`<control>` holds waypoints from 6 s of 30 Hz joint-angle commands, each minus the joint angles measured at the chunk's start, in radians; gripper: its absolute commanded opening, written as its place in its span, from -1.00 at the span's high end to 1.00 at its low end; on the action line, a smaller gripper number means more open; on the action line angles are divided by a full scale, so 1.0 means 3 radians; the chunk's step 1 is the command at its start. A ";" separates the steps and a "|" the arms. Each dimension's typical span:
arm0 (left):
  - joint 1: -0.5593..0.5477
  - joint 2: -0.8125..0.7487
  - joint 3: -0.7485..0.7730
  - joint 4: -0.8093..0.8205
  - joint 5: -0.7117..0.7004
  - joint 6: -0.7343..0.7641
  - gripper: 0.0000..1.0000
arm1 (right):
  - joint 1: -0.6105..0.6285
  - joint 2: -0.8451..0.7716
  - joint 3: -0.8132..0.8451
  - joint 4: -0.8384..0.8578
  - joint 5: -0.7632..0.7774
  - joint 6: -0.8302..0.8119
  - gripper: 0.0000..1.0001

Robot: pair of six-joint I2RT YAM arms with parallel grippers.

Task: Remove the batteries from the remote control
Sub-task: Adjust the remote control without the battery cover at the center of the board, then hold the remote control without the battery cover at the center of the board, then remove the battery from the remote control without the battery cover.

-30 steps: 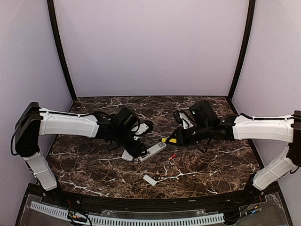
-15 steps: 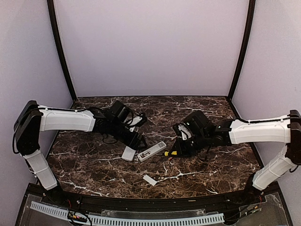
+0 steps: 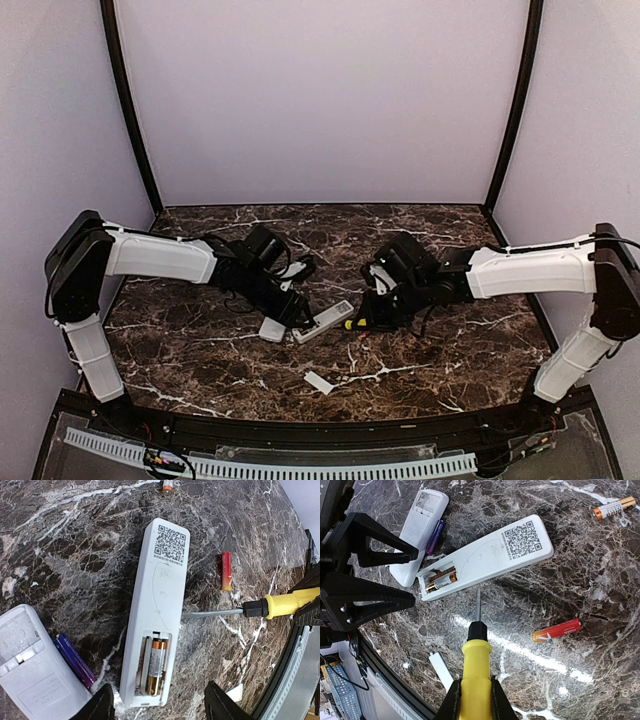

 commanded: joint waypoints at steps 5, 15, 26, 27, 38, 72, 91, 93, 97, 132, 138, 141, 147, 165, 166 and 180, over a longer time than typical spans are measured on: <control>0.0010 0.0142 0.0076 -0.0147 0.0171 -0.0037 -0.23 | -0.0080 0.0173 0.0194 0.0017 0.0127 -0.0032 1.00; 0.0009 0.0235 0.0061 -0.0059 0.0484 -0.0097 -0.21 | -0.0218 0.0254 0.0293 0.0114 0.0134 -0.0161 1.00; -0.0041 0.0288 0.0017 0.0142 0.0980 -0.0118 -0.17 | -0.0261 0.0401 0.0442 0.0123 0.0085 -0.0290 1.00; -0.0042 0.0286 0.0027 0.0124 0.0950 -0.0106 -0.16 | -0.0258 0.0378 0.0443 0.0077 0.0110 -0.0298 1.00; 0.0170 0.0012 0.0024 0.0297 0.0482 -0.0502 -0.04 | -0.0151 0.0018 0.0583 -0.0712 0.0179 -0.0360 1.00; 0.0020 0.0423 0.0156 0.0100 0.0427 -0.0550 0.39 | 0.0243 0.0597 0.1277 -0.1312 0.0087 -0.0218 1.00; -0.0074 0.0458 0.0157 0.0108 0.0476 -0.0564 0.61 | 0.0302 0.0980 0.1666 -0.1858 0.0296 -0.0092 1.00; -0.0085 0.0458 0.0156 0.0108 0.0483 -0.0564 0.62 | 0.0304 0.1038 0.1711 -0.1884 0.0306 -0.0067 1.00; -0.0103 0.0471 0.0156 0.0108 0.0491 -0.0563 0.63 | 0.0330 0.1179 0.1872 -0.2073 0.0478 0.0006 1.00; -0.0133 0.0596 0.0137 0.0116 0.0546 -0.0605 0.83 | -0.0041 0.0298 0.0105 0.0871 -0.0804 0.0534 1.00; -0.0132 0.0598 0.0141 0.0105 0.0530 -0.0598 0.84 | -0.0051 0.0104 0.0004 0.1044 -0.0861 0.0534 1.00; -0.0134 0.0596 0.0145 0.0099 0.0525 -0.0596 0.84 | -0.0073 -0.0001 -0.0029 0.1031 -0.0830 0.0533 1.00; -0.0131 0.0583 0.0158 0.0070 0.0487 -0.0574 0.84 | -0.0078 -0.0159 0.0105 0.0325 -0.0456 0.0309 1.00; -0.0155 0.0496 0.0019 0.0520 0.1026 -0.0645 0.72 | 0.0147 -0.0013 0.0656 -0.1100 0.0120 0.0290 1.00; -0.0165 0.0500 0.0021 0.0525 0.1063 -0.0642 0.70 | 0.0155 -0.0008 0.0669 -0.1112 0.0118 0.0309 1.00; 0.0198 0.0097 0.0029 0.0537 0.0779 -0.0596 0.25 | 0.0257 0.0073 0.0917 -0.1304 0.0298 -0.0127 1.00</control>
